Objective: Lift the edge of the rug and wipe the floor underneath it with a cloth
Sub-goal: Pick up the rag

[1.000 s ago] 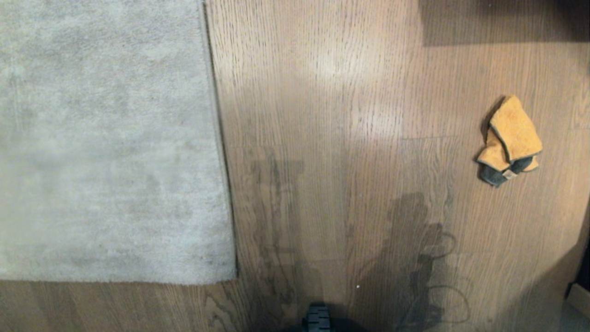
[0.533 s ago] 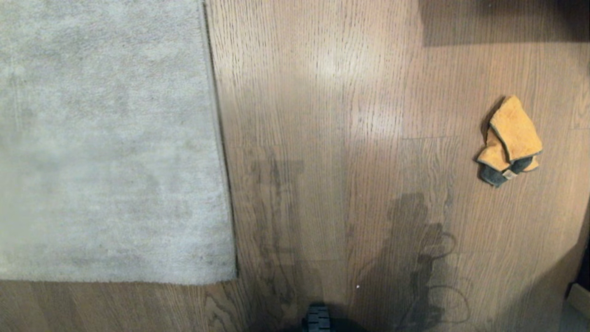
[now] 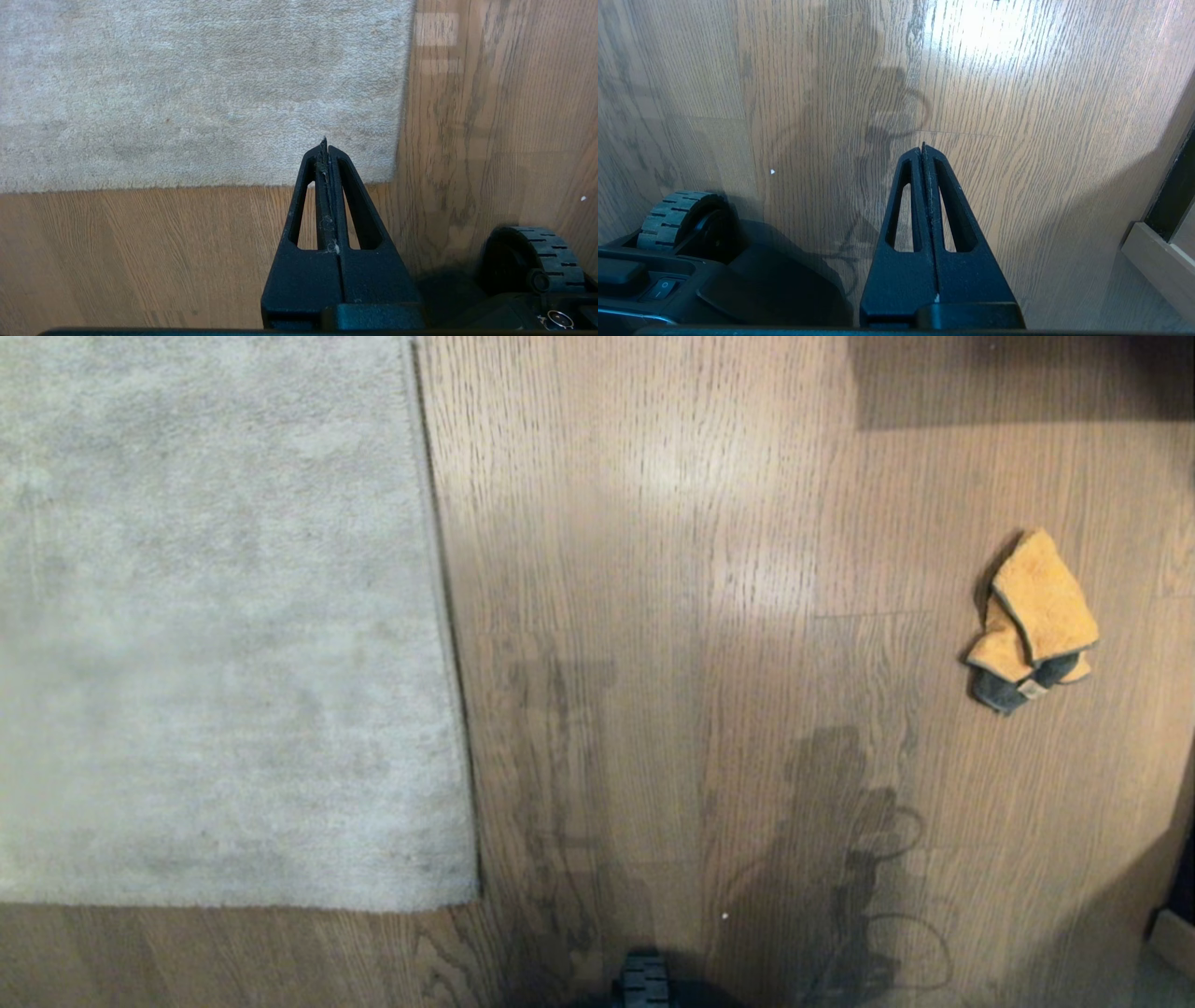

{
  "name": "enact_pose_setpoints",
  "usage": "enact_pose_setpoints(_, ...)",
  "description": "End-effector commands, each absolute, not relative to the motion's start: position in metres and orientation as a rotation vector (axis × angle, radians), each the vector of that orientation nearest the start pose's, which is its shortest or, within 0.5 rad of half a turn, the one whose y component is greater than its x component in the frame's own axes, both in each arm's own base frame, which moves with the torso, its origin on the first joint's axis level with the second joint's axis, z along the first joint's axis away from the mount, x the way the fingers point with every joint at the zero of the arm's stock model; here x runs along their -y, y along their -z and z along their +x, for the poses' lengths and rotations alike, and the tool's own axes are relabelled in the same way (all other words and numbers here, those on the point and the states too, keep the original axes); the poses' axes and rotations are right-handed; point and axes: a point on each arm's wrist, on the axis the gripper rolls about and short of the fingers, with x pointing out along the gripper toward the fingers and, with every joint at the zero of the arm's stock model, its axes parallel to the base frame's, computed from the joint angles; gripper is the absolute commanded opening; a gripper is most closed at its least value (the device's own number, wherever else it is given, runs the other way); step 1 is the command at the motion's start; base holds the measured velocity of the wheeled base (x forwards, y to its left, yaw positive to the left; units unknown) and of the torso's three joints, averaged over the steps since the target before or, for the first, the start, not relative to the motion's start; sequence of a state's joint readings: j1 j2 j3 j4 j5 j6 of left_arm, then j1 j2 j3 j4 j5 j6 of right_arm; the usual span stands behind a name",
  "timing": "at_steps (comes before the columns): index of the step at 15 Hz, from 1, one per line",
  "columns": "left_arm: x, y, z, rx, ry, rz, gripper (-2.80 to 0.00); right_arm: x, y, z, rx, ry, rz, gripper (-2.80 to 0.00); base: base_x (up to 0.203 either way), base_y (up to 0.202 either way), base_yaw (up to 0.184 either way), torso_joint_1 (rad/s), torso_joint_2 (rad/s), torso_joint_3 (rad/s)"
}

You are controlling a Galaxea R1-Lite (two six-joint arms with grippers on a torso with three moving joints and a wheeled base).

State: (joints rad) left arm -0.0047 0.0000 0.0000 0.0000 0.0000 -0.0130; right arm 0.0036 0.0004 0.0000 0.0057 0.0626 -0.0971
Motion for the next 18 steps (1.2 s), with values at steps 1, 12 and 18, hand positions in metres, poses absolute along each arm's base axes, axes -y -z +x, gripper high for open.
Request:
enact_pose_setpoints(1, -0.0001, -0.0755, -0.0228, 0.0, 0.005, -0.014, -2.8, -0.0014, -0.0749, -0.0229, -0.003, -0.068, -0.098, -2.8, 0.0, 0.0, 0.0, 0.0, 0.0, 0.0)
enact_pose_setpoints(12, -0.0001, -0.0755, -0.0228, 0.0, 0.005, -0.014, -2.8, -0.0013, -0.0749, -0.0229, -0.003, -0.068, -0.098, -2.8, 0.0, 0.0, 0.0, 0.0, 0.0, 0.0)
enact_pose_setpoints(18, -0.0001, -0.0755, -0.0228, 0.0, 0.005, -0.014, -2.8, -0.0014, -0.0749, -0.0229, -0.003, -0.069, -0.098, -2.8, 0.0, 0.0, 0.0, 0.0, 0.0, 0.0)
